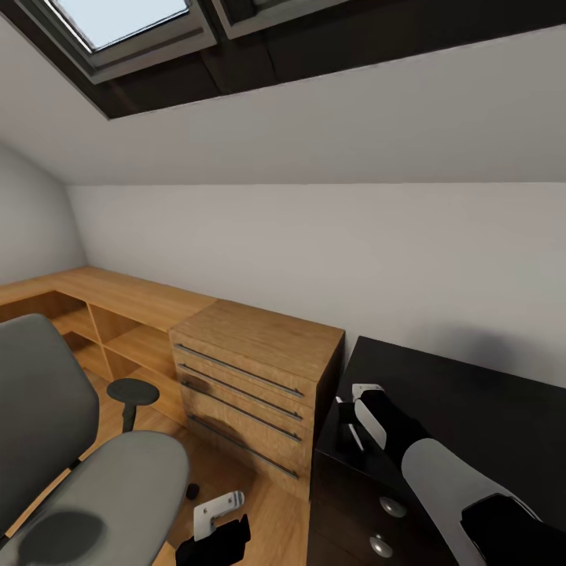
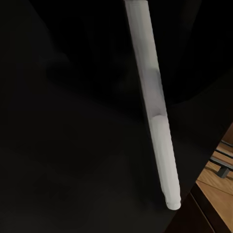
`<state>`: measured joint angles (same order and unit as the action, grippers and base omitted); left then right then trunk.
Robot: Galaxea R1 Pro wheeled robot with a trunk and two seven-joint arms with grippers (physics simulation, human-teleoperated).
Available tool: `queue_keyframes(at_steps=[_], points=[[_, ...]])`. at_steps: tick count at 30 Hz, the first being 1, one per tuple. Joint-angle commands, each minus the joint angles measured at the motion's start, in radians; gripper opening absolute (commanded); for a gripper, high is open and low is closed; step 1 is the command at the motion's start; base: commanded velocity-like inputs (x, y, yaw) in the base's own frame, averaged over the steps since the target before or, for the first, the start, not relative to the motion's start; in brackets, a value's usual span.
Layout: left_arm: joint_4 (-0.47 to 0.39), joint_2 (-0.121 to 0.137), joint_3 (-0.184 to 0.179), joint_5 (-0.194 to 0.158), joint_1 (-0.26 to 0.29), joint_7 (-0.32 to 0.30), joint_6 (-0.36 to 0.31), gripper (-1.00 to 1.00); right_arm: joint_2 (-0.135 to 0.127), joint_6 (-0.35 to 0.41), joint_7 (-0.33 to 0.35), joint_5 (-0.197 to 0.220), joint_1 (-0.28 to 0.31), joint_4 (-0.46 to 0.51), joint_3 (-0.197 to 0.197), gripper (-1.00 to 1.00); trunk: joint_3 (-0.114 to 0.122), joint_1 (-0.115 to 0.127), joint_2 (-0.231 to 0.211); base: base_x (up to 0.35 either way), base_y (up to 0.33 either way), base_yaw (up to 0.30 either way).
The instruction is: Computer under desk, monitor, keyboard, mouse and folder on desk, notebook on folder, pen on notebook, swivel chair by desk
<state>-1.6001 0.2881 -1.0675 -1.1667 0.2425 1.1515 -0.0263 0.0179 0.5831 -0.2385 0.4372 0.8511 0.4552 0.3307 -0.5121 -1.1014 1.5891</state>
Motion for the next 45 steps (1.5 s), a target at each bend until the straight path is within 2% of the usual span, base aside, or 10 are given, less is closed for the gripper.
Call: queue_keyframes(at_steps=[1,10,16,24,30,45], points=[[-0.001,0.0,-0.002,-0.002,0.001,0.004,-0.003,1.0,-0.001,0.008,-0.008,0.008,0.0,-0.012,0.008,-1.0,-0.001,0.0,0.001,0.0,0.0,0.0],[-0.001,0.0,-0.002,-0.002,0.001,0.004,-0.003,1.0,0.001,0.009,-0.001,0.011,0.0,0.008,0.009,-1.0,-0.001,0.0,0.001,0.0,0.0,0.0],[0.006,0.0,-0.003,-0.003,0.001,0.002,-0.003,1.0,0.005,0.017,0.054,0.012,0.0,0.017,0.014,-1.0,-0.001,0.0,0.001,0.0,0.0,0.0],[0.01,0.0,-0.003,-0.002,0.001,0.001,-0.003,1.0,0.005,0.018,0.062,0.011,0.0,0.017,0.015,-1.0,-0.001,0.0,0.001,0.0,0.0,0.0],[0.011,-0.012,-0.005,-0.002,0.001,0.001,-0.003,1.0,0.005,0.018,0.062,0.011,0.0,0.017,0.015,-1.0,-0.001,0.0,0.001,0.0,0.0,0.0],[0.033,-0.017,-0.014,-0.004,0.001,0.0,-0.006,1.0,0.003,0.035,0.058,0.009,-0.001,0.095,0.011,-1.0,0.046,0.057,-0.104,0.0,0.0,0.0]])
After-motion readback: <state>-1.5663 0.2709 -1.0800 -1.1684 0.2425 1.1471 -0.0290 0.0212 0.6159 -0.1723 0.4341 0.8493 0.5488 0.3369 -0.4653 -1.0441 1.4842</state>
